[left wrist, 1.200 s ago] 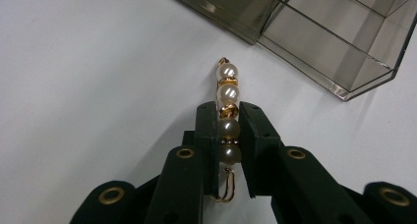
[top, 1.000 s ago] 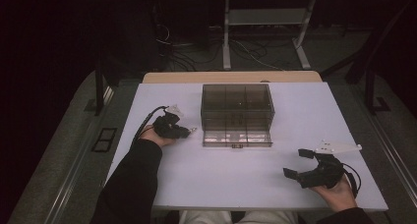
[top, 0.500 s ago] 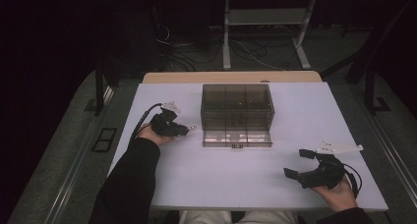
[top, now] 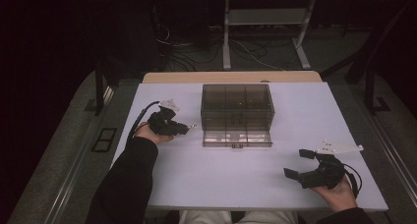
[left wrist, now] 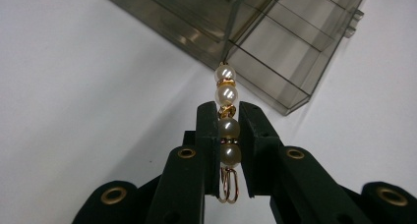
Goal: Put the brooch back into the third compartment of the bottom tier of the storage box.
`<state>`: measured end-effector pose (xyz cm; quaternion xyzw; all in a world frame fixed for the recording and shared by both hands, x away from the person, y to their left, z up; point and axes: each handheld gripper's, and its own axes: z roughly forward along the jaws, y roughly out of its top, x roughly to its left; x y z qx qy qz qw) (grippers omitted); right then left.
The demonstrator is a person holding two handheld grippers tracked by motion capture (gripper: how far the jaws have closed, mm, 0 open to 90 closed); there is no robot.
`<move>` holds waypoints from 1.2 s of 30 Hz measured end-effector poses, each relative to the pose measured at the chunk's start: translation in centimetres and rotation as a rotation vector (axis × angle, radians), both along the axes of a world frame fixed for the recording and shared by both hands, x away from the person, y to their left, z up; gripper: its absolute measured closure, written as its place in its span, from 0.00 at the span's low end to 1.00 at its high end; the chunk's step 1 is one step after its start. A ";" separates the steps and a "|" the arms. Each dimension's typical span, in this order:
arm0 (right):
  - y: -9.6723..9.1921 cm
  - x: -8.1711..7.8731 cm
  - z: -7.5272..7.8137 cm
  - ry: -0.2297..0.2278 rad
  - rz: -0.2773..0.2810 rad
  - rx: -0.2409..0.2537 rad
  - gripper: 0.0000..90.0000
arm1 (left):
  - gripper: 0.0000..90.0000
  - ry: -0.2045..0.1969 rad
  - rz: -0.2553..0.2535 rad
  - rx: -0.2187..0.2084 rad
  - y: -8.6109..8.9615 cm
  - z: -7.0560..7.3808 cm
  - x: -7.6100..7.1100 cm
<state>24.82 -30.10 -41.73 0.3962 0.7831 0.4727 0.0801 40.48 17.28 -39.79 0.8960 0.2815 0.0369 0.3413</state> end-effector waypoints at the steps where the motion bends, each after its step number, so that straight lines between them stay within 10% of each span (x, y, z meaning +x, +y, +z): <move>1: 0.0 0.0 0.0 0.000 0.000 0.000 0.00 | 0.87 -0.002 -0.001 -0.002 -0.1 0.1 -0.1; 36: 0.0 0.0 0.1 -0.006 0.003 0.007 0.00 | 0.87 -0.048 -0.164 -0.052 -4.7 4.1 -1.4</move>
